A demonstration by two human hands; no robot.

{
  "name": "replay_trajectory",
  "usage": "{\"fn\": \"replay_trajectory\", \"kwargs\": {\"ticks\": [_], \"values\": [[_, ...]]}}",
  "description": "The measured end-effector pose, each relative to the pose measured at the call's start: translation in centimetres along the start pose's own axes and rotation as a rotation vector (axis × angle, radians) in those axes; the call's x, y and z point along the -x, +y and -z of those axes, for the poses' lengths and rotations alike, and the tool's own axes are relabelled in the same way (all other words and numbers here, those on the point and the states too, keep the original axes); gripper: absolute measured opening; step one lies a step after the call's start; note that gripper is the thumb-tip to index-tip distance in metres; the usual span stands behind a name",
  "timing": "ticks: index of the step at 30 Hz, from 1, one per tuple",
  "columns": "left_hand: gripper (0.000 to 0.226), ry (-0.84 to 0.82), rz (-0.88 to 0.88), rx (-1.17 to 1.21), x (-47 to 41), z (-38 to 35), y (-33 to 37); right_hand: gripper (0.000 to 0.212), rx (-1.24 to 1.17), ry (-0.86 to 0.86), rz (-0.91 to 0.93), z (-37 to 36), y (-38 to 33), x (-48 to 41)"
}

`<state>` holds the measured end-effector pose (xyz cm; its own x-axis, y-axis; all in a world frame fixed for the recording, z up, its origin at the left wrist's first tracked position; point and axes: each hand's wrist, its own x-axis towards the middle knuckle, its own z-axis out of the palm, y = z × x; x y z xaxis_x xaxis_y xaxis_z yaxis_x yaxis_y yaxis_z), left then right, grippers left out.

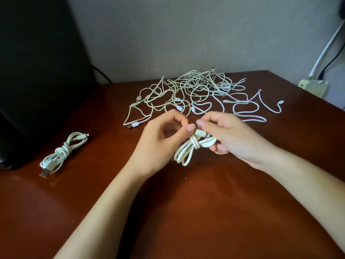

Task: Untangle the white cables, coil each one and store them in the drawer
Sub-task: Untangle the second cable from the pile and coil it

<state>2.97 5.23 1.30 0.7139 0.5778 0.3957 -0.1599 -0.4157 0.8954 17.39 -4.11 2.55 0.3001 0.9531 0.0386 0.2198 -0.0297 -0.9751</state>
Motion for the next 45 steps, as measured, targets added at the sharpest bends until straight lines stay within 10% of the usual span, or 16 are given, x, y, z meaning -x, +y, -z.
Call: {"fn": "replay_trajectory", "kwargs": {"ticks": [12,21,28,45], "values": [[0.02,0.028,-0.037,-0.243,0.4,-1.2,0.0,0.035,0.402,0.193,0.081,-0.6,0.9,-0.2],[0.064,0.02,-0.08,-0.465,1.1,-3.1,0.0,0.041,0.267,0.39,0.003,0.2,1.4,-1.1],[0.059,0.089,-0.162,-0.611,1.1,-3.7,0.0,0.029,0.023,0.298,-0.132,-0.1,1.0,-0.9],[0.045,0.18,0.023,-0.263,-0.1,-1.4,-0.7,0.017,0.037,0.084,0.245,0.9,-0.2,-0.2]]}}
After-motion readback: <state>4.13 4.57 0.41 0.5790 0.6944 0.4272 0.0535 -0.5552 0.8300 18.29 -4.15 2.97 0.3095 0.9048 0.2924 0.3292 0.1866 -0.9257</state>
